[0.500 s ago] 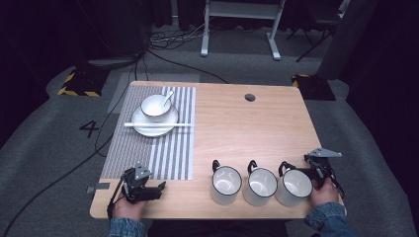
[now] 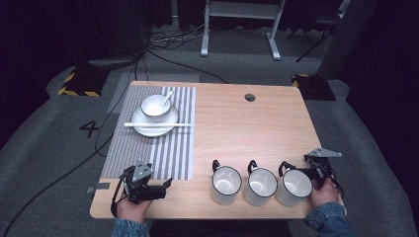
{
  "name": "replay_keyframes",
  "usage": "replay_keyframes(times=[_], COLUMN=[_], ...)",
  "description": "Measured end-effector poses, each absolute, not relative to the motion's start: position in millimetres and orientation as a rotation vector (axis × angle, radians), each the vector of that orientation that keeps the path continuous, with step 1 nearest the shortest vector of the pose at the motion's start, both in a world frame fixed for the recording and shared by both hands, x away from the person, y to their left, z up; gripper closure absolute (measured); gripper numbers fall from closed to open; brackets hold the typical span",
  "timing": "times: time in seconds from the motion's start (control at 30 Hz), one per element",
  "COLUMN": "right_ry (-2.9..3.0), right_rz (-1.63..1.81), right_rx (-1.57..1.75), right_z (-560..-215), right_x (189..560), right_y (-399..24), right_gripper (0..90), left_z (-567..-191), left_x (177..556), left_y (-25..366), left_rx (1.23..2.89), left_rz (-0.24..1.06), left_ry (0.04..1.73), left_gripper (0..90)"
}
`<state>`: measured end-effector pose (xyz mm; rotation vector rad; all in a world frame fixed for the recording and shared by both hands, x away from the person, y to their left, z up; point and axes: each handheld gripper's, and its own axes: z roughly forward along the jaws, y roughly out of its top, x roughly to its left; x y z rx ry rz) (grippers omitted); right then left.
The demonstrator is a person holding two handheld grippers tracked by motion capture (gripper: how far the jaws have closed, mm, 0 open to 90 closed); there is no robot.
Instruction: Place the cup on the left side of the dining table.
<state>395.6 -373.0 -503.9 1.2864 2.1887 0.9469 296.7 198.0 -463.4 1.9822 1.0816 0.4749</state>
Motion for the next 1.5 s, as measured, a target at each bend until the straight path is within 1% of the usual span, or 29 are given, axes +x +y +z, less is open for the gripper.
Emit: replay_keyframes(times=[0.13,0.3,0.43,0.57,0.6,0.8,1.03,1.37,1.5], right_ry=[2.189,2.189,2.189,2.188,2.188,2.188,2.188,2.19,2.188], right_rz=[0.947,0.947,0.948,0.948,0.948,0.947,0.947,0.948,0.947], right_rx=[1.286,1.287,1.288,1.288,1.288,1.288,1.288,1.288,1.288], right_z=[-503.9,-503.9,-503.9,-503.9,-503.9,-503.9,-503.9,-503.8,-503.9], right_x=[395.6,395.6,395.4,395.3,395.3,395.3,395.2,395.3,395.3], right_y=[-373.0,-372.9,-372.9,-372.9,-372.9,-372.9,-372.9,-373.0,-372.9], right_gripper=[13.6,13.6,13.6,13.6,13.7,13.6,13.6,13.6,13.6], left_z=[-453.0,-436.7,-430.2,-424.4,-422.6,-412.7,-411.9,-410.5,-411.1], left_x=[295.5,297.0,302.2,305.1,305.5,308.3,311.9,307.2,304.4], left_y=[190.9,181.2,171.5,156.9,154.5,137.2,110.1,82.1,70.6], left_rx=[1.977,1.973,1.971,1.979,1.982,1.998,1.944,1.917,1.945], left_rz=[0.483,0.453,0.445,0.394,0.408,0.389,0.392,0.292,0.274], left_ry=[1.056,1.022,0.981,0.929,0.914,0.846,0.844,0.799,0.786], left_gripper=[11.3,12.0,12.0,12.0,12.0,12.0,12.0,12.0,12.1])
